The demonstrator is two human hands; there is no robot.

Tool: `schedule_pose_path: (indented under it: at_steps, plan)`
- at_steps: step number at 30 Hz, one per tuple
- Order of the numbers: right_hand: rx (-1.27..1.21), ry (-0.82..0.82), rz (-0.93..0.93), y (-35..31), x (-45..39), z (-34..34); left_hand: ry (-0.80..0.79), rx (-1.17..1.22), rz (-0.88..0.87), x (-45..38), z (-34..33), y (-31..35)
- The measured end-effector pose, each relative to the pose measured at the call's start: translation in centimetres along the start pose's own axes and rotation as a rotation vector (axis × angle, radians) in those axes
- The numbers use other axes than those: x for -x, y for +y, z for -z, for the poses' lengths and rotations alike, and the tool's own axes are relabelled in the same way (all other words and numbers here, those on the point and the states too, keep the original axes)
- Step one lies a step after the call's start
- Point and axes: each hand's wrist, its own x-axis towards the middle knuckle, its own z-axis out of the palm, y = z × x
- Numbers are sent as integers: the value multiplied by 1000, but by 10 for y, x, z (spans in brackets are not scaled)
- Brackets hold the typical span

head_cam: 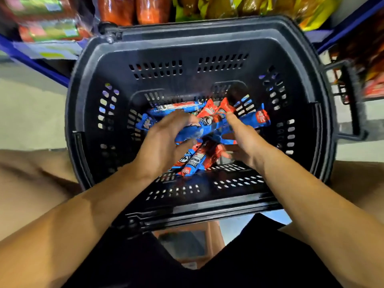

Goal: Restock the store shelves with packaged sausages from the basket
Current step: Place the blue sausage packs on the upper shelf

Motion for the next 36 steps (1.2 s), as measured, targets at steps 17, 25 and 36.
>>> schedule_pose_path:
  at_steps: [17,25,36]
  plan:
    - [-274,-227,295,-7,-3,-16,-328,496,604,6,-11,-4]
    - [249,-77,508,2,-18,-8,-289,624,714,19,-26,-15]
    - [465,466,482,5,-48,61,-258,777,778,15,-26,-25]
